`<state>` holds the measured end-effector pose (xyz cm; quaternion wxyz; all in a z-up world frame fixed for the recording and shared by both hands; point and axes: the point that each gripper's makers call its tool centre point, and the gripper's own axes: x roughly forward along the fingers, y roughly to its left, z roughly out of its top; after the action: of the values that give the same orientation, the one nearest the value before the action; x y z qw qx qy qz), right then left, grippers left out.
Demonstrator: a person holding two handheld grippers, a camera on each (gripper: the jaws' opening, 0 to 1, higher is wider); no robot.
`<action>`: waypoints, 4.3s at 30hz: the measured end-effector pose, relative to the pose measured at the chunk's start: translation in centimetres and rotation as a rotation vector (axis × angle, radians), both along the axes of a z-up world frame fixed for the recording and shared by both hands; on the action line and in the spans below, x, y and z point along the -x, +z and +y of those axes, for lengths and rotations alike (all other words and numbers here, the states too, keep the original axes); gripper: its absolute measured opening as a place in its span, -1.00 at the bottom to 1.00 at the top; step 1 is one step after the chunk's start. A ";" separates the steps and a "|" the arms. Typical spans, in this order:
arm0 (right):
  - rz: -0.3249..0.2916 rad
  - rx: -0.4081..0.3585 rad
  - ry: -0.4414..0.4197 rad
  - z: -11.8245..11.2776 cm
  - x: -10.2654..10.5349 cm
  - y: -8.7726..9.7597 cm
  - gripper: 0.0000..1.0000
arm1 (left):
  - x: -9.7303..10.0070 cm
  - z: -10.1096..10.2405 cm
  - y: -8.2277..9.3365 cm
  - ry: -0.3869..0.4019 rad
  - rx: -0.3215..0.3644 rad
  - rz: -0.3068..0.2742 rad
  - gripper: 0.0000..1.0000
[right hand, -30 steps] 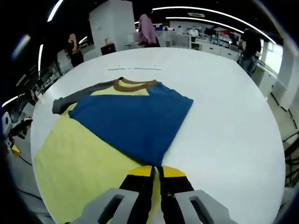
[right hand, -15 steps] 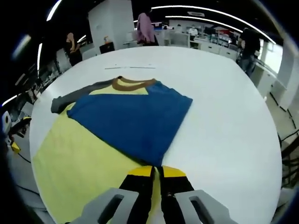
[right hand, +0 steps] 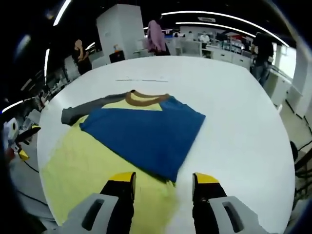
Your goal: Fold the garment on the visible template until the final outline fits inside the template.
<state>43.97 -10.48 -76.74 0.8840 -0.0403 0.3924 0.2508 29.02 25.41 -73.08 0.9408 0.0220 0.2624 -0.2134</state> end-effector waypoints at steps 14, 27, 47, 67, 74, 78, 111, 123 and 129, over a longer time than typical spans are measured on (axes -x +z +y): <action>-0.051 -0.069 0.083 2.3 2.0 4.1 0.68 | -0.6 2.0 0.1 0.036 -0.012 -0.010 0.98; -0.111 -0.142 0.149 3.8 3.7 7.2 0.98 | -2.2 4.2 0.9 0.114 -0.018 -0.005 0.94; -0.177 -0.137 0.232 5.0 5.9 8.8 0.98 | -7.0 10.6 0.6 0.296 0.025 -0.017 0.78; -0.217 -0.112 0.271 5.6 6.3 9.7 0.98 | -10.4 14.5 -2.1 0.543 0.025 -0.002 0.13; -0.218 -0.108 0.260 5.3 6.0 9.6 0.97 | -11.4 14.6 -3.7 0.612 0.005 0.026 -0.14; -0.217 -0.102 0.257 5.2 5.9 9.5 0.96 | -11.7 14.5 -4.3 0.634 0.005 0.039 -0.28; -0.242 -0.079 0.248 4.7 5.6 9.5 0.94 | -12.4 14.2 -6.1 0.727 0.019 0.132 -1.00; -0.252 -0.078 0.232 4.3 5.7 9.7 0.94 | -13.2 13.5 -2.4 0.704 0.082 0.047 -1.00; -0.258 -0.073 0.232 4.4 5.7 9.7 0.95 | -14.3 12.4 0.3 0.674 0.101 -0.016 -1.00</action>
<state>38.23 -6.10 -67.04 0.8931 -0.0850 0.2590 0.3579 43.32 37.86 -72.75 0.9604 -0.1107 0.2365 0.0970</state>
